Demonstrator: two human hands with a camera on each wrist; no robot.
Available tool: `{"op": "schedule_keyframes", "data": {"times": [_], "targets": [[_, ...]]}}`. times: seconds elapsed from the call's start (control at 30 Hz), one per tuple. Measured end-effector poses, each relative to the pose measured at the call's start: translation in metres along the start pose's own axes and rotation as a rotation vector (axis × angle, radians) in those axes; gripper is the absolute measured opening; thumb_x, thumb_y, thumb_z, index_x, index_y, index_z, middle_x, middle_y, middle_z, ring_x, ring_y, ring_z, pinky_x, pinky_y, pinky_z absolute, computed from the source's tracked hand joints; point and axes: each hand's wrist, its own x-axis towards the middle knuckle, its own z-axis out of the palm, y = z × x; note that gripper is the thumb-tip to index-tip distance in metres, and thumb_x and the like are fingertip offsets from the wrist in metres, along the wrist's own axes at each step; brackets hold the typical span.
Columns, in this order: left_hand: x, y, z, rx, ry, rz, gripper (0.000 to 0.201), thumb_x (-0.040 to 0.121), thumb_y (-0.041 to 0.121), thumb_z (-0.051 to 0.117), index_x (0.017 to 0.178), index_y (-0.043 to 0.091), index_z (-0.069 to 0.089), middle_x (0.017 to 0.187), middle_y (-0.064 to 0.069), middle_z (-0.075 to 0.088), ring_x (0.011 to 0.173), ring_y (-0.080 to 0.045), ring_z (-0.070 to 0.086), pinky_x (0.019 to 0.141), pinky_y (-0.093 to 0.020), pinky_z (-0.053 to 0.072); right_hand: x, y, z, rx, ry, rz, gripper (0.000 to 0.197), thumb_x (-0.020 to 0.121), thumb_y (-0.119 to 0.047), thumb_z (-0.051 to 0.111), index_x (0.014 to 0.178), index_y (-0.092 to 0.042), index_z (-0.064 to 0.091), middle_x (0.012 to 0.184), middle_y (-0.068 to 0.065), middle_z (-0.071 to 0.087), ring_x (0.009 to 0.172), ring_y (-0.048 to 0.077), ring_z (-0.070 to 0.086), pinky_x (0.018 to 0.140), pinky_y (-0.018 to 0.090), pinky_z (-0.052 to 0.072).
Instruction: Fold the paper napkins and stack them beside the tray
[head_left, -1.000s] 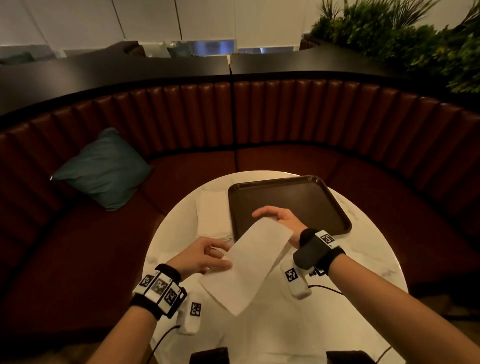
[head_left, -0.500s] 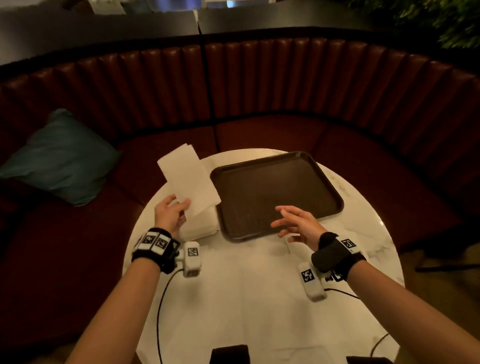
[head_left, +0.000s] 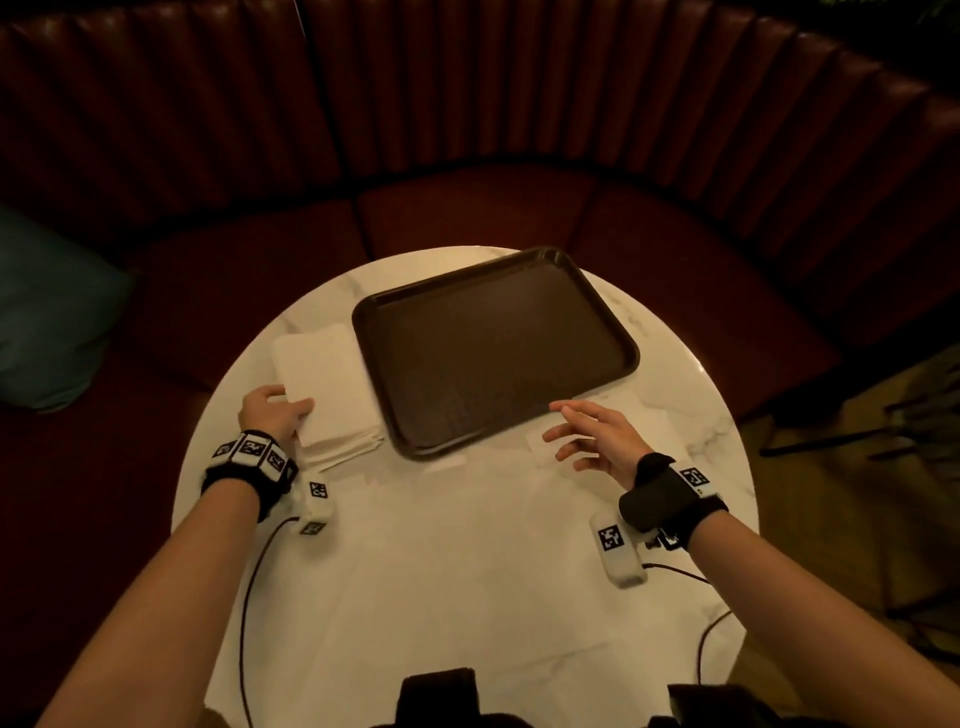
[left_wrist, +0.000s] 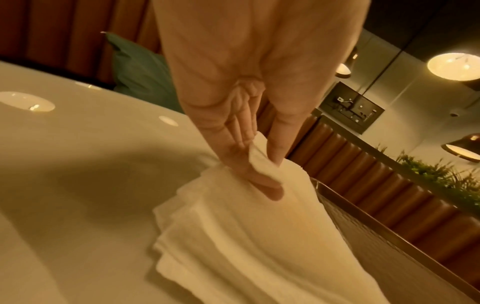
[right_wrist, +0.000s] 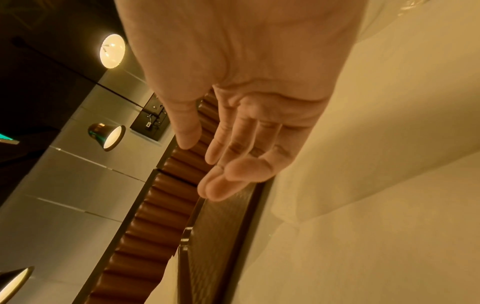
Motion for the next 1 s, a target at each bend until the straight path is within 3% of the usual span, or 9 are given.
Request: {"op": "schedule_keyframes", "data": {"times": [0.17,0.3,0.37,0.43,0.53,0.6,0.8,0.93,1.0], "targets": [[-0.016,-0.005,-0.003,0.136,0.163,0.085,0.044,0.083,0.010,0.070,0.124,0.002,0.056,0.127,-0.022,0.058,0.117,-0.035,0.055,0.099,-0.039,0.044,-0.006,0.010,-0.025,-0.216,0.108,-0.039,0.017,0.097,-0.023,0.055,0.108,-0.016,0.067,0.090,0.012,0.072,0.062,0.016,0.065,0.053,0.024,0.049],[-0.048,-0.020,0.014,0.162,0.265,0.249,0.031,0.083,0.006,0.066,0.114,0.005,0.061,0.128,-0.022,0.048,0.116,-0.039,0.048,0.098,-0.044,0.044,-0.017,0.025,-0.045,-0.446,0.131,-0.091,0.010,0.093,-0.016,0.060,0.097,-0.019,0.069,0.086,0.008,0.073,0.061,0.017,0.065,0.053,0.025,0.051],[-0.080,-0.027,0.039,0.153,0.171,0.401,0.023,0.079,0.001,0.068,0.102,0.005,0.068,0.113,-0.021,0.058,0.103,-0.034,0.057,0.092,-0.039,0.047,-0.024,0.035,-0.053,-0.551,0.143,-0.092,0.009,0.090,-0.015,0.064,0.095,-0.020,0.070,0.085,0.005,0.072,0.065,0.018,0.066,0.055,0.026,0.052],[-0.118,-0.030,0.072,0.097,-0.058,0.477,0.017,0.078,-0.006,0.066,0.090,0.004,0.071,0.094,-0.018,0.067,0.083,-0.025,0.062,0.082,-0.033,0.049,-0.031,0.047,-0.062,-0.631,0.164,-0.078,0.010,0.087,-0.014,0.068,0.095,-0.018,0.071,0.088,0.003,0.070,0.069,0.019,0.067,0.058,0.025,0.052],[-0.165,-0.033,0.125,0.093,-0.444,0.432,0.012,0.082,-0.007,0.065,0.088,0.002,0.071,0.075,-0.011,0.067,0.060,-0.011,0.061,0.068,-0.026,0.050,-0.039,0.067,-0.077,-0.693,0.206,-0.054,0.012,0.081,-0.015,0.073,0.093,-0.020,0.073,0.092,0.002,0.069,0.072,0.015,0.062,0.063,0.023,0.050],[-0.184,-0.036,0.154,0.191,-0.560,0.420,0.010,0.084,0.000,0.066,0.092,0.002,0.072,0.078,-0.011,0.069,0.062,-0.012,0.062,0.066,-0.026,0.050,-0.043,0.077,-0.083,-0.720,0.200,-0.043,0.015,0.079,-0.017,0.075,0.093,-0.022,0.073,0.095,0.000,0.068,0.074,0.013,0.058,0.066,0.024,0.048],[-0.218,-0.032,0.194,0.592,-0.509,0.441,0.037,0.087,0.030,0.069,0.116,0.011,0.056,0.108,-0.009,0.061,0.099,-0.028,0.062,0.084,-0.033,0.049,-0.052,0.085,-0.096,-0.667,0.156,-0.074,0.024,0.079,-0.017,0.076,0.102,-0.022,0.071,0.102,0.003,0.068,0.080,0.017,0.060,0.073,0.029,0.051],[-0.228,-0.026,0.197,0.517,-0.486,0.380,0.044,0.082,0.020,0.074,0.119,0.010,0.051,0.112,-0.015,0.062,0.097,-0.030,0.063,0.082,-0.034,0.051,-0.061,0.080,-0.096,-0.707,0.138,-0.103,0.039,0.075,-0.030,0.080,0.111,-0.026,0.066,0.109,0.000,0.064,0.084,0.015,0.059,0.081,0.032,0.053],[-0.235,-0.020,0.196,0.342,-0.486,0.270,0.046,0.081,0.012,0.073,0.119,0.010,0.048,0.097,-0.014,0.063,0.077,-0.025,0.064,0.069,-0.032,0.055,-0.070,0.075,-0.089,-0.773,0.058,-0.146,0.067,0.067,-0.047,0.083,0.126,-0.030,0.056,0.121,-0.006,0.054,0.098,0.013,0.055,0.087,0.028,0.049]]}}
